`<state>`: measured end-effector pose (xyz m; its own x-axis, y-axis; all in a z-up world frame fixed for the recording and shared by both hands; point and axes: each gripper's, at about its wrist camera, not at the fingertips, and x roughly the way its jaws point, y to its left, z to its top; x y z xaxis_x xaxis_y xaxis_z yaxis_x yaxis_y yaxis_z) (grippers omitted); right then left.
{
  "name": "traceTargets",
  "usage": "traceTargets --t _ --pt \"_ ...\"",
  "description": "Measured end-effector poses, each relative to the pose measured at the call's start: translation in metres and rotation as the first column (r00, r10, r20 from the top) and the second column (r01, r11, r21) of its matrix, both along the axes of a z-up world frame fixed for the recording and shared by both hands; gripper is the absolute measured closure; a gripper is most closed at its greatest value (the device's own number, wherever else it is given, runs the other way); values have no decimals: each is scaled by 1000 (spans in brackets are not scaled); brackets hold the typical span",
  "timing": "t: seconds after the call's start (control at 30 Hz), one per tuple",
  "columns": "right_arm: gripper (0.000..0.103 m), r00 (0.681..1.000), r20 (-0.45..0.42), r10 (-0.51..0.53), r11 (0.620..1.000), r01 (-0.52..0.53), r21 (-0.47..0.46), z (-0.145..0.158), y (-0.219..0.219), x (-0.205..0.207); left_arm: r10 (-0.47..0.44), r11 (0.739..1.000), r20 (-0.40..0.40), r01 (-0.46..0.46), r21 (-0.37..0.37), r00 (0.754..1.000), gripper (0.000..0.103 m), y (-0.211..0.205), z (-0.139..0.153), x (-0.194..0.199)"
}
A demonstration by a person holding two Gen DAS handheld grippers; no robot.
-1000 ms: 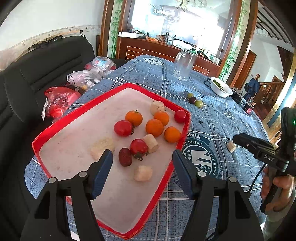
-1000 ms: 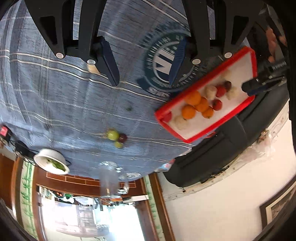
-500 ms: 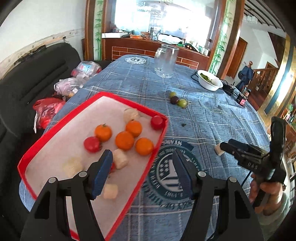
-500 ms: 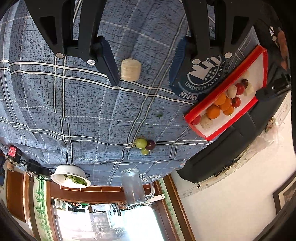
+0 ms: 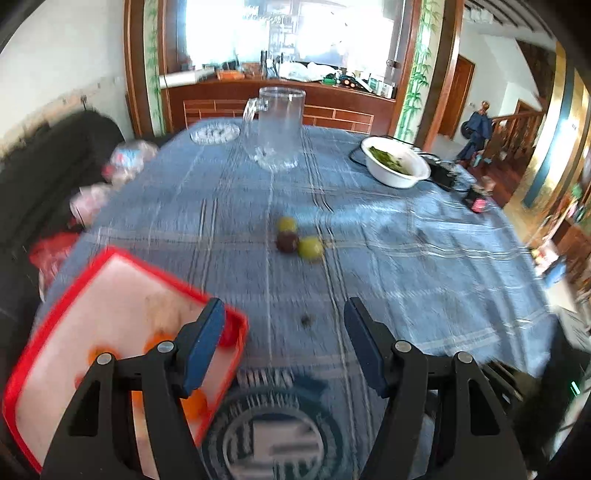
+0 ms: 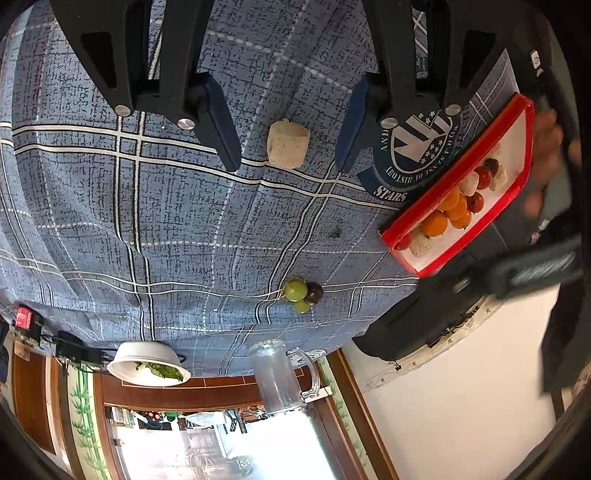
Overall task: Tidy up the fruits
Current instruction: 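Withdraw both tools from the tray back over the table, then grasp a dark purple grape with the left tool while the right tool grasps a beige bread cube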
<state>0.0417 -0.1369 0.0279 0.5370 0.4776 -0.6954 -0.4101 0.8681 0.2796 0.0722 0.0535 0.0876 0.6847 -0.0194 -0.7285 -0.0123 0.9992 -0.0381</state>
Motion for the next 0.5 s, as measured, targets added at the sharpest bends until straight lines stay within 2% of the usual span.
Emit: traceTargets --t 0.23,0.5 --pt "54 1000 3 9 999 -9 -34 -4 4 0 16 994 43 -21 109 999 40 -18 -13 29" --pt "55 1000 -7 13 999 -13 -51 -8 6 3 14 995 16 -16 102 1000 41 -20 -26 57"
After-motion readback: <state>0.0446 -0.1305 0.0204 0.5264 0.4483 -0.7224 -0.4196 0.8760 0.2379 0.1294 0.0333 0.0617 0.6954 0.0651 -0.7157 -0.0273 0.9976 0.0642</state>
